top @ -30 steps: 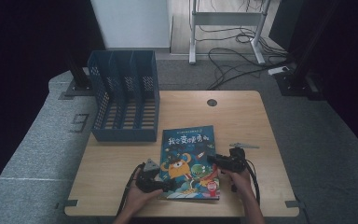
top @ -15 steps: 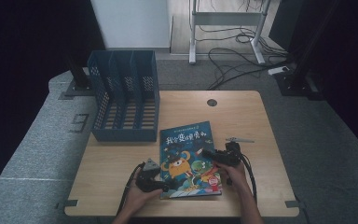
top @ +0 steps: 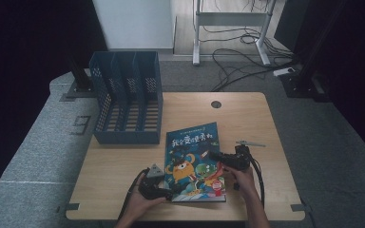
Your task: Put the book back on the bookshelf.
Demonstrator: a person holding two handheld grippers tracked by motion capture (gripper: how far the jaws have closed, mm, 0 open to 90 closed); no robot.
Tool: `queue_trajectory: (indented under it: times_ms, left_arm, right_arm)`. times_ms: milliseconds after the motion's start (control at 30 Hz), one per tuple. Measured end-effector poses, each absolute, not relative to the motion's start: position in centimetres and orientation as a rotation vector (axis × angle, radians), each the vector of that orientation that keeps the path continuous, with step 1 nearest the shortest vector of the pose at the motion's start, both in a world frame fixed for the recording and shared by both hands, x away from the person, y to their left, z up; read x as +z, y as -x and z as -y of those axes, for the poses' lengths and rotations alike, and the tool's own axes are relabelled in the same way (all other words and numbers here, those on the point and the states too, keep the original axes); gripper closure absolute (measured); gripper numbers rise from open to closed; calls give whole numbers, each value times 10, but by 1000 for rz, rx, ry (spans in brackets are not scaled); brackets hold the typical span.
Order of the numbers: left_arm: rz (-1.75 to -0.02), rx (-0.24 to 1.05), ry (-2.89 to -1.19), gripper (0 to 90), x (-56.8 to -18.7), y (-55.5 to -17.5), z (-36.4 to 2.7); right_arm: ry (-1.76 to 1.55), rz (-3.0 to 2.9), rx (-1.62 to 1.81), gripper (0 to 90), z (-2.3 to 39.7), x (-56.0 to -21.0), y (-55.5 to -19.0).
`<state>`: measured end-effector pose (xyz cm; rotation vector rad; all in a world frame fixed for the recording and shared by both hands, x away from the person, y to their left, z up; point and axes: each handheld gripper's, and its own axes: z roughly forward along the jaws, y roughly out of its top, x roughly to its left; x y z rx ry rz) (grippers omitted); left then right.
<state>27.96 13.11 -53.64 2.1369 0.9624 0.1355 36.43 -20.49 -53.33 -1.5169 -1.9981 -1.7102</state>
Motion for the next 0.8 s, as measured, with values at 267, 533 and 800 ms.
queue_trajectory:
  times_ms: [267,533,800]
  left_arm:
    - [-893,115,-2193,168,-536,-267,-123]
    - [-859,135,-2256,161,-541,-258,-106]
    - [-878,135,-2224,140,-542,-260,-106]
  right_arm:
    - [1575,1963,-1741,716,218,-530,-362]
    - [1638,1942,-1766,725,234,-525,-358]
    - [1644,1944,-1758,725,236,-523,-357]
